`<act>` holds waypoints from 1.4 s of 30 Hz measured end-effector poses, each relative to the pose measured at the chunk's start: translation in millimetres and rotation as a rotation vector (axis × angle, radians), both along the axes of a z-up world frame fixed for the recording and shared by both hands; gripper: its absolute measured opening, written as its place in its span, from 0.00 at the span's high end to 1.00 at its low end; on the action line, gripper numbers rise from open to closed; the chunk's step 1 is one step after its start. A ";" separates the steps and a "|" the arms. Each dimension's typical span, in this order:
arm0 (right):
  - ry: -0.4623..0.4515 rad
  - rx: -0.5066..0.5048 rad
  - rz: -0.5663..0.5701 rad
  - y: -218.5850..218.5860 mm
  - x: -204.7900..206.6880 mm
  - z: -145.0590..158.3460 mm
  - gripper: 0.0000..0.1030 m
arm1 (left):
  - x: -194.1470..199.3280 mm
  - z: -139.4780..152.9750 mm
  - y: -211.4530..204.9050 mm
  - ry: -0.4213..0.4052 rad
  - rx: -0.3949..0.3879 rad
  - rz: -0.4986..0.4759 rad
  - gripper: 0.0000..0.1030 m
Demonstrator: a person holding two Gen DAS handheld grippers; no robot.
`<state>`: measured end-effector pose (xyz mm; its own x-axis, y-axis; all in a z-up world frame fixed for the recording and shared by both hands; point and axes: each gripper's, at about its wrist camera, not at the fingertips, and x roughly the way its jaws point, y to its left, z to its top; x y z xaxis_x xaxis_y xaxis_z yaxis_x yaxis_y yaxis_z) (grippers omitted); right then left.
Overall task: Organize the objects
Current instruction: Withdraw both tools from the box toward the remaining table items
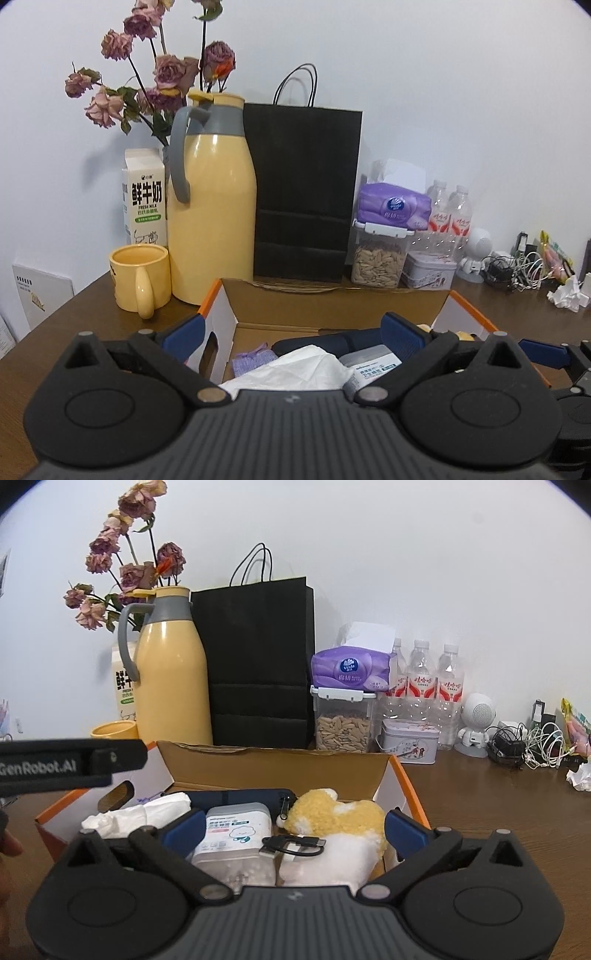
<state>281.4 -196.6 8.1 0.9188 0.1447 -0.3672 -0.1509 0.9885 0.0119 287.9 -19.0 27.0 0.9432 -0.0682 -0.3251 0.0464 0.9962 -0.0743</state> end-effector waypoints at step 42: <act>0.252 -0.064 0.200 37.3 -69.8 -41.6 0.00 | -92.8 -61.1 69.2 0.305 0.043 -0.052 0.00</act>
<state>211.6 -159.3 -33.4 0.7538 0.2827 -0.5932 -0.3424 0.9395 0.0126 195.1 50.1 -34.0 0.7972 -0.0936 -0.5964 0.0794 0.9956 -0.0501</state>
